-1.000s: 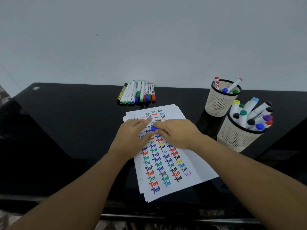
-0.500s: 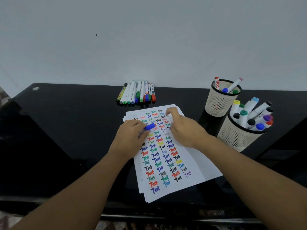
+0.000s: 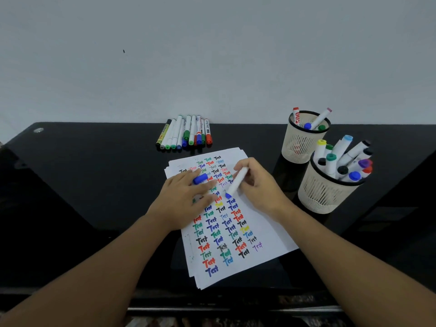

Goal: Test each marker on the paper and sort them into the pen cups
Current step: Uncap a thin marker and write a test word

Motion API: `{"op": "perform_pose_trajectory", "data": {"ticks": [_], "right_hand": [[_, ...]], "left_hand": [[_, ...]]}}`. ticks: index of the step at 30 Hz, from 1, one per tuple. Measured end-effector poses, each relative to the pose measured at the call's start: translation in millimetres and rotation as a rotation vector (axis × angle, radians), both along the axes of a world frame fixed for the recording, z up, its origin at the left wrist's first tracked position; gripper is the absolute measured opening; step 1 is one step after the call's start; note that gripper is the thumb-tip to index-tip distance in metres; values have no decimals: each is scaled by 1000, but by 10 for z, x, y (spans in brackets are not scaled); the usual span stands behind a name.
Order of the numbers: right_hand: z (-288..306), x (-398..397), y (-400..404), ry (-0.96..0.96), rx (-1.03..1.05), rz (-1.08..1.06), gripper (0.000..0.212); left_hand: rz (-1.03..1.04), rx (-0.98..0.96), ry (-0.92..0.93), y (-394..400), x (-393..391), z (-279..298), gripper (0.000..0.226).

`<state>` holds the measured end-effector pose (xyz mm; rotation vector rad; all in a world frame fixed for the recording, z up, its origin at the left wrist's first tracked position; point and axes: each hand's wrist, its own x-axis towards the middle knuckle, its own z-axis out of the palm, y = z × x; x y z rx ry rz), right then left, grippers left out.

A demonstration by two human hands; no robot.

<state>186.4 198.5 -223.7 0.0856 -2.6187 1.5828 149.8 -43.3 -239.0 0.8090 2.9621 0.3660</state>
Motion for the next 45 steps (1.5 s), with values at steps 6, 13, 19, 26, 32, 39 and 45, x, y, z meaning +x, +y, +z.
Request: {"op": "perform_pose_trajectory", "data": {"ticks": [6, 13, 19, 26, 32, 39, 45], "right_hand": [[85, 80, -60, 61, -12, -39, 24], [-20, 163, 52, 26, -110, -177, 11], [-28, 160, 34, -13, -53, -180, 24], [-49, 115, 21, 2, 1, -146, 10], [-41, 110, 11, -36, 28, -97, 11], [-6, 107, -15, -48, 60, -96, 10], [10, 120, -20, -53, 74, -80, 9]], "left_hand": [[42, 0, -50, 22, 48, 54, 84], [69, 11, -78, 34, 31, 64, 91], [79, 21, -80, 38, 43, 65, 89], [88, 15, -86, 48, 48, 76, 89], [90, 20, -82, 49, 56, 80, 89], [94, 20, -88, 66, 62, 95, 90], [94, 25, -89, 62, 62, 94, 90]]}}
